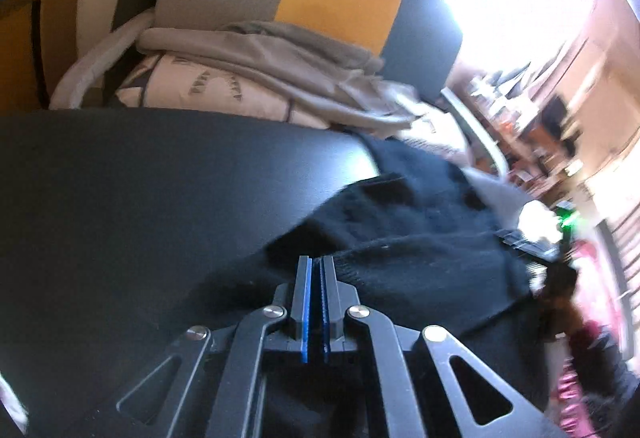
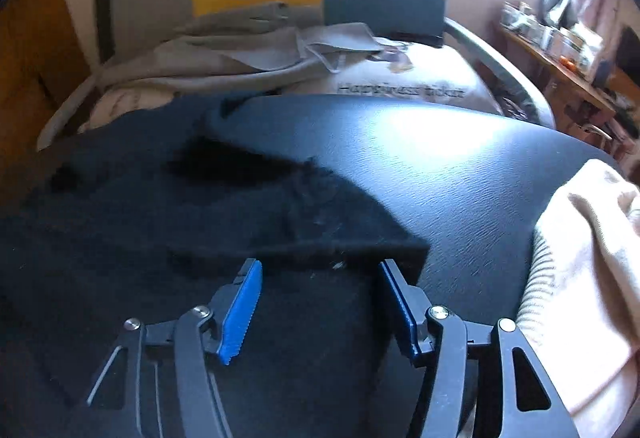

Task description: Fold clothes

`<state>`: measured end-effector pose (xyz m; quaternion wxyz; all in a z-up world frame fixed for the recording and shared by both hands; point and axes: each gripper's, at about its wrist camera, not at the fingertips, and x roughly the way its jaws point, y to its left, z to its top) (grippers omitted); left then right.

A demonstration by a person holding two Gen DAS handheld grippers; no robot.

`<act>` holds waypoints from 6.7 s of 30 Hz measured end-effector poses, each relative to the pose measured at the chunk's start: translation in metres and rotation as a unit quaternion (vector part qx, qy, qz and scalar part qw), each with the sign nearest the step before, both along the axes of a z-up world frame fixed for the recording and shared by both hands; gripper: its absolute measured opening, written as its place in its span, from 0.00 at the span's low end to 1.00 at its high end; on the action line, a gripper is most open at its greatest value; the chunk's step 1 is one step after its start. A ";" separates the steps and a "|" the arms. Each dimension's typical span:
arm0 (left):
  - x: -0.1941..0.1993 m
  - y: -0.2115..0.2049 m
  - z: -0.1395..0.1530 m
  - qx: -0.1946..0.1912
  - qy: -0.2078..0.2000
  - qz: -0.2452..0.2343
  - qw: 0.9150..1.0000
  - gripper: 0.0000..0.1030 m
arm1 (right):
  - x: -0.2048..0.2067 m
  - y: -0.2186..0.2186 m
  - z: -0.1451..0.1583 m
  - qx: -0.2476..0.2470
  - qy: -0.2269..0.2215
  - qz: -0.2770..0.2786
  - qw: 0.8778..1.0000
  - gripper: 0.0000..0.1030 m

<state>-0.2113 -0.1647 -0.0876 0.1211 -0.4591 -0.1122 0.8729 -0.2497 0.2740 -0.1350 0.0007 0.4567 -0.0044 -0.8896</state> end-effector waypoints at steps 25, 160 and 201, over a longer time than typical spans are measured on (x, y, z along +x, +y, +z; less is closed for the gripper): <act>0.039 0.027 -0.038 -0.045 -0.023 0.022 0.998 0.14 | 0.073 -0.096 0.022 -0.002 0.036 0.106 0.994 0.64; 0.033 0.111 -0.014 -0.003 0.050 0.033 0.998 0.12 | 0.093 -0.171 0.000 -0.020 0.036 0.134 0.990 0.94; 0.153 0.056 -0.020 0.097 0.062 0.084 0.990 0.19 | 0.047 -0.254 0.128 -0.279 0.061 0.216 0.934 0.07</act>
